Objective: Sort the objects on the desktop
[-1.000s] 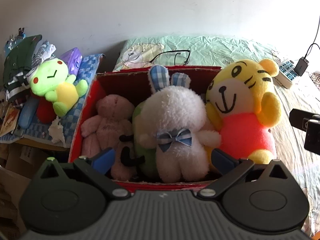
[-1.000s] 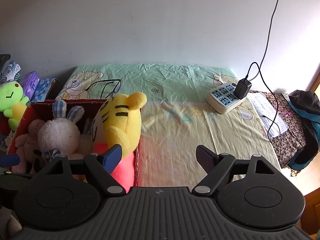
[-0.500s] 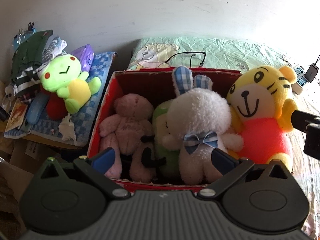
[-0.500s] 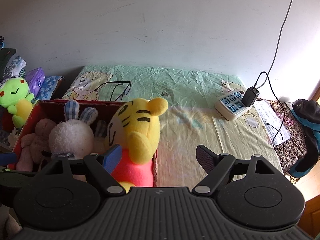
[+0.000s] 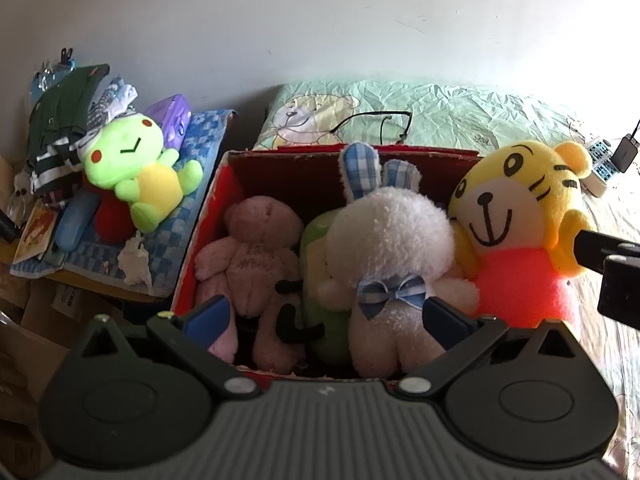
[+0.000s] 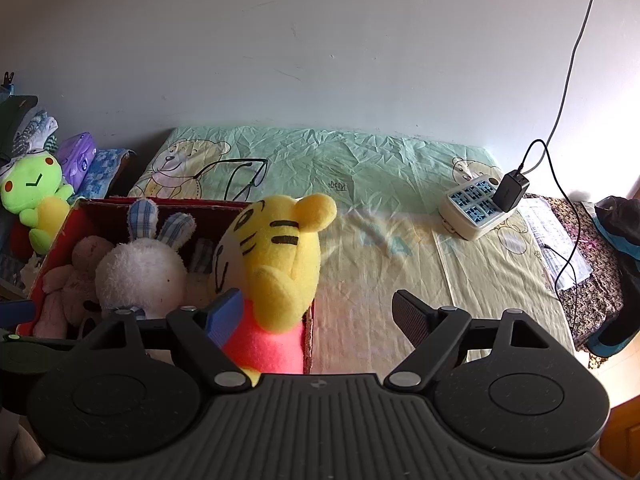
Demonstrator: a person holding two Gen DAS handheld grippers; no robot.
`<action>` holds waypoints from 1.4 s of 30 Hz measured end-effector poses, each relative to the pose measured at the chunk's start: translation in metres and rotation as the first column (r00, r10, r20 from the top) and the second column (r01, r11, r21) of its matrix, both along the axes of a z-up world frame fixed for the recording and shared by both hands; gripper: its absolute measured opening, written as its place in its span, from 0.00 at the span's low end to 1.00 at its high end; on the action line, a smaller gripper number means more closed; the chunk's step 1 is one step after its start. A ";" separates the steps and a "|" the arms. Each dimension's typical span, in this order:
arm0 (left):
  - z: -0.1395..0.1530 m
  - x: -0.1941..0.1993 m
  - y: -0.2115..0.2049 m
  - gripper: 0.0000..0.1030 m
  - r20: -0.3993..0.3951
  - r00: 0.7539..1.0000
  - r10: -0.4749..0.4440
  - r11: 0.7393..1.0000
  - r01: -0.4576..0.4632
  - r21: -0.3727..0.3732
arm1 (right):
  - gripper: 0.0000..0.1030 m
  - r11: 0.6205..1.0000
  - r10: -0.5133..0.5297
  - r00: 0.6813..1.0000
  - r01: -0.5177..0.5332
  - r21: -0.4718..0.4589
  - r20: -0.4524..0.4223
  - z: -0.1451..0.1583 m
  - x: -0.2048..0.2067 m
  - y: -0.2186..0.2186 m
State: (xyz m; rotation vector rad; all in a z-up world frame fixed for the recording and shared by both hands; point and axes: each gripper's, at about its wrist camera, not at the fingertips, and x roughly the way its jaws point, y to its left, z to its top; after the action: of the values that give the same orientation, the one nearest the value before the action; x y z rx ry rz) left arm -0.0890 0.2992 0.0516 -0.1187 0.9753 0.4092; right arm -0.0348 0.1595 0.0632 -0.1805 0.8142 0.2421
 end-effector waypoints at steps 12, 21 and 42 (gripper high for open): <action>0.000 0.012 -0.011 0.99 -0.001 1.000 -0.011 0.999 0.011 0.032 | 0.81 0.998 -0.030 0.999 0.032 0.055 -0.034 -0.005 0.012 -0.026; 0.001 0.014 -0.013 0.99 0.003 0.999 -0.033 0.998 0.033 0.047 | 0.81 0.997 -0.018 0.998 0.022 0.074 -0.053 -0.009 0.011 -0.030; -0.001 -0.004 0.005 0.99 0.022 0.999 -0.027 0.999 0.028 -0.042 | 0.81 0.999 -0.015 0.999 0.017 0.050 -0.034 -0.006 -0.008 -0.016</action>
State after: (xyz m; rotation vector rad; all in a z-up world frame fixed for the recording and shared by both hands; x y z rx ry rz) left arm -0.0932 0.3041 0.0507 -0.1474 0.9642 0.3616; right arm -0.0424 0.1438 0.0573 -0.1227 0.8414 0.2511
